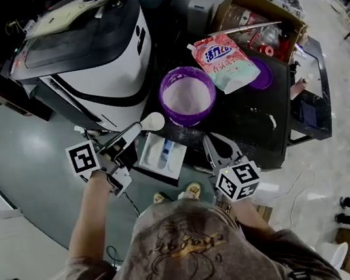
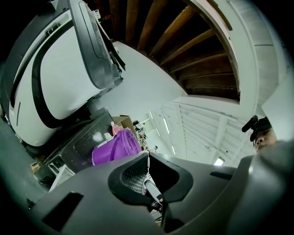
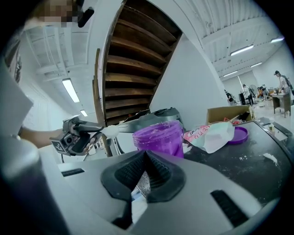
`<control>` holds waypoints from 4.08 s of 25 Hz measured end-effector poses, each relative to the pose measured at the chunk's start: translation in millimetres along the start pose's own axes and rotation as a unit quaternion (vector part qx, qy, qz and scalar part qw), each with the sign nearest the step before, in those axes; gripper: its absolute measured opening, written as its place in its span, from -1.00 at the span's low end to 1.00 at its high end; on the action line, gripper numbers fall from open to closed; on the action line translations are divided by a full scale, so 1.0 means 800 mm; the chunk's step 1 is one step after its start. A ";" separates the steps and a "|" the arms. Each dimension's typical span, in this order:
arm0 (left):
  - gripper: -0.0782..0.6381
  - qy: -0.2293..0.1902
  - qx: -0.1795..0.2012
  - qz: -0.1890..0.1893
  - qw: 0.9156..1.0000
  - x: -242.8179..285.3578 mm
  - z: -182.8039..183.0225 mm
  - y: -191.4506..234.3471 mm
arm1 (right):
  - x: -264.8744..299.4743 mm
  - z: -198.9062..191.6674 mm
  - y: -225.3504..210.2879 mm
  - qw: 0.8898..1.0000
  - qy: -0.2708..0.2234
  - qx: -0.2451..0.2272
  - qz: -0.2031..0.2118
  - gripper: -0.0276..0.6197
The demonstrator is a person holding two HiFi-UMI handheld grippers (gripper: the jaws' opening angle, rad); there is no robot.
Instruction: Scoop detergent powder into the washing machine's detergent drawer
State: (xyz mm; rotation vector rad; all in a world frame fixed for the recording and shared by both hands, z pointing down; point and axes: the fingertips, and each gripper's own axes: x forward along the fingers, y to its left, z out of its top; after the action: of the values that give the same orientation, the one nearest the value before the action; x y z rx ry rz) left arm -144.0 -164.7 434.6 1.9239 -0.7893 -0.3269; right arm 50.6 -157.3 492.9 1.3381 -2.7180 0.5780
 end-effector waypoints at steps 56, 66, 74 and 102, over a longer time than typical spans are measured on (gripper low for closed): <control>-0.72 0.154 0.227 0.174 0.946 -0.022 -0.111 0.163 | -0.031 -0.043 0.038 0.996 0.004 0.018 -0.083 -0.91; -0.72 0.199 0.331 0.195 0.901 -0.010 -0.120 0.165 | -0.036 -0.042 0.030 0.996 0.004 0.019 -0.090 -0.91; -0.72 0.219 0.378 0.207 0.875 -0.005 -0.123 0.171 | -0.034 -0.042 0.024 0.996 0.006 0.019 -0.091 -0.91; -0.72 0.279 0.609 0.197 0.716 0.003 -0.149 0.169 | -0.028 -0.042 0.028 0.996 0.014 0.014 -0.087 -0.91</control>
State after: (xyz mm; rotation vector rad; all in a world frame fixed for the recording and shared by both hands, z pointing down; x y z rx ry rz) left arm -129.8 -122.8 609.3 2.6685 -1.0551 1.3316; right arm 43.9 -116.1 512.6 1.5410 -2.5453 0.6164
